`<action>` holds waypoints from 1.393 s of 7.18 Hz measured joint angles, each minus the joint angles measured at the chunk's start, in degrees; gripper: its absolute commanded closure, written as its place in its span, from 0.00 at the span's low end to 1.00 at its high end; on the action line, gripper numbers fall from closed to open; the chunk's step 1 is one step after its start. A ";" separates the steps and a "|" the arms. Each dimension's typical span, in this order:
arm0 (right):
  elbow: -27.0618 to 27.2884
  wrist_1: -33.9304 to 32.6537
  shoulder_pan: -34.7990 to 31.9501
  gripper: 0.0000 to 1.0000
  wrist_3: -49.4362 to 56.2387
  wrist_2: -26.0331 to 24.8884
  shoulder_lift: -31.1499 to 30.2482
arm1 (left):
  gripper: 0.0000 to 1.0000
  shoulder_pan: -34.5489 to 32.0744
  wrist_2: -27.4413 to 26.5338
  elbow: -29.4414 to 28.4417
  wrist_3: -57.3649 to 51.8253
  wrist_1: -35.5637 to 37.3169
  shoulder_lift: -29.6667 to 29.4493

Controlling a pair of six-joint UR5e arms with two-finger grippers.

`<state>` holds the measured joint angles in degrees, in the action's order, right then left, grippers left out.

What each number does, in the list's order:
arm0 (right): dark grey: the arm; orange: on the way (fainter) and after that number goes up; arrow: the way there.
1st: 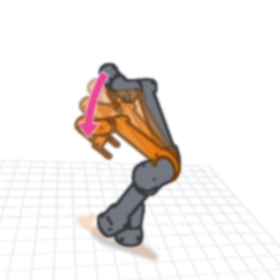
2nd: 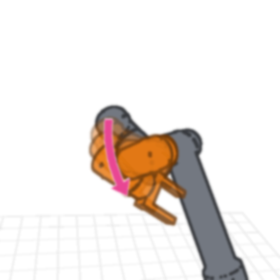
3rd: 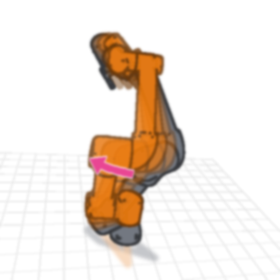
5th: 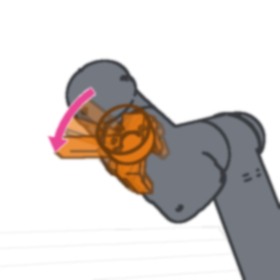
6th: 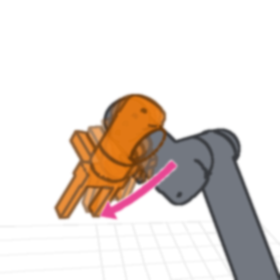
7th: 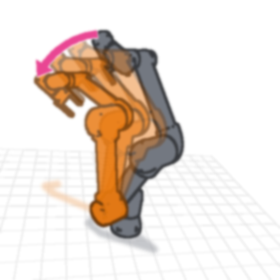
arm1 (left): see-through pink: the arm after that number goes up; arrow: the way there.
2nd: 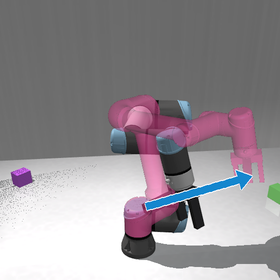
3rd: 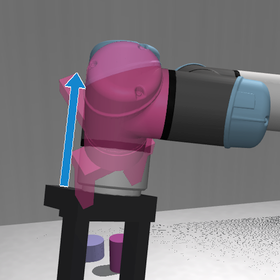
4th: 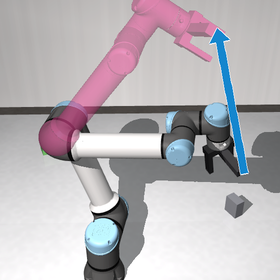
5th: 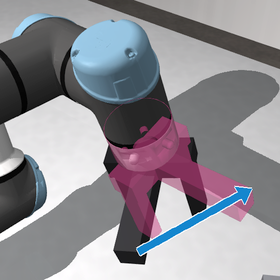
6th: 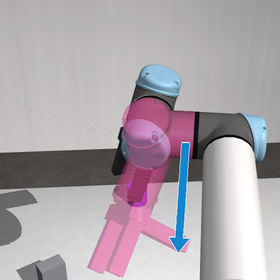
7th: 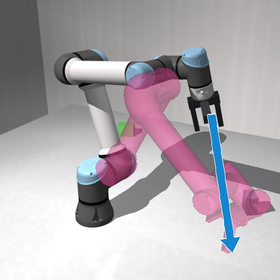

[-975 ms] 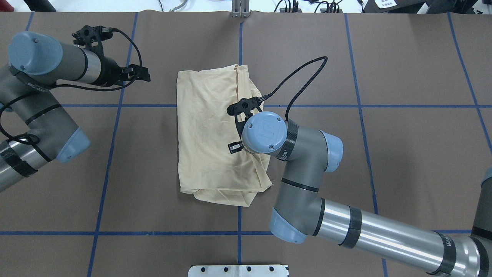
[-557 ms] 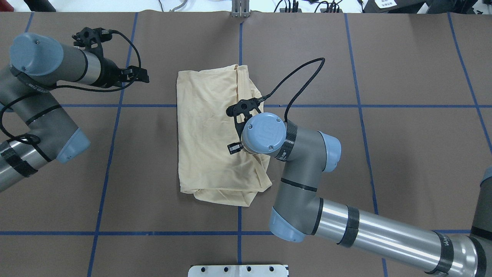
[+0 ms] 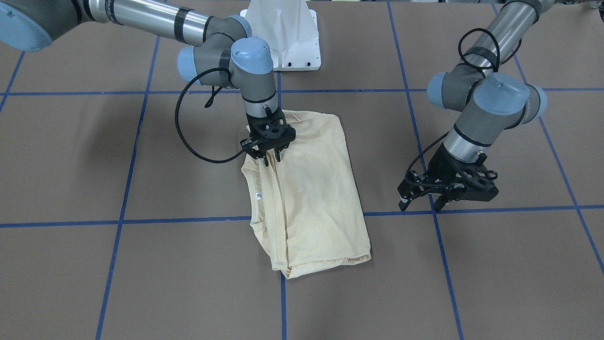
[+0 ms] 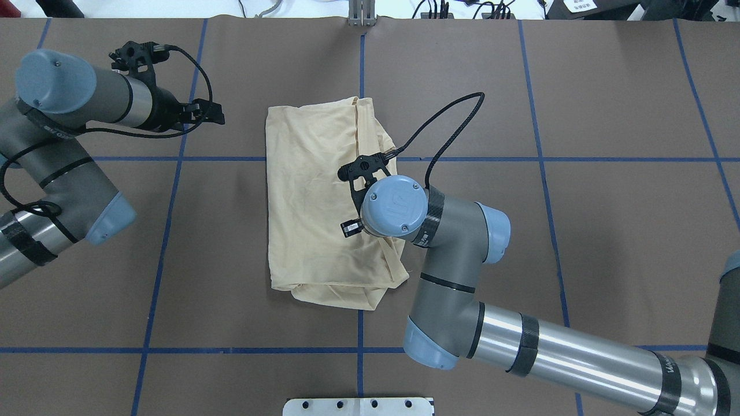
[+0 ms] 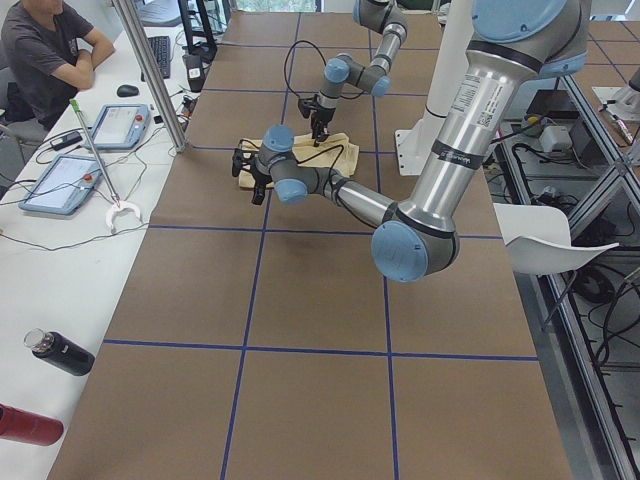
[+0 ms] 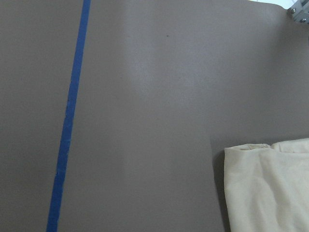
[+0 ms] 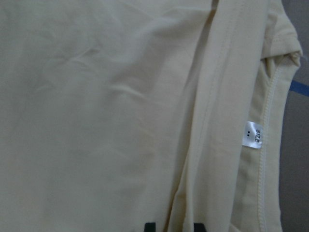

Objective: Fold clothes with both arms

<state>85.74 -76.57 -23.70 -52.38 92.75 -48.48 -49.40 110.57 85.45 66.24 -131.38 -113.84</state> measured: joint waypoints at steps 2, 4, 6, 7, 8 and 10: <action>0.05 -0.06 0.05 1.00 0.00 -0.01 -0.23 | 0.00 0.12 -0.04 -0.20 0.15 0.02 -0.11; 0.26 -0.15 -0.01 1.00 0.00 -0.02 -0.29 | 0.00 0.17 -0.01 -0.26 0.20 0.06 -0.23; 0.69 -0.35 -0.73 1.00 0.00 0.07 -0.40 | 0.00 0.17 0.00 -0.28 0.15 0.07 -0.45; 0.80 -0.39 -1.29 1.00 -0.02 0.21 -0.58 | 0.00 0.18 0.00 -0.28 0.15 0.07 -0.53; 1.02 -0.64 -1.75 1.00 -0.09 0.27 -0.98 | 0.00 0.18 0.00 -0.27 0.20 0.07 -0.56; 4.05 -4.24 -2.10 1.00 -0.43 0.27 -2.82 | 0.00 0.18 0.00 -0.20 0.36 0.07 -0.64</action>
<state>89.79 -80.81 -25.80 -52.81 93.02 -51.29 -49.22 110.57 85.24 66.60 -131.31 -114.49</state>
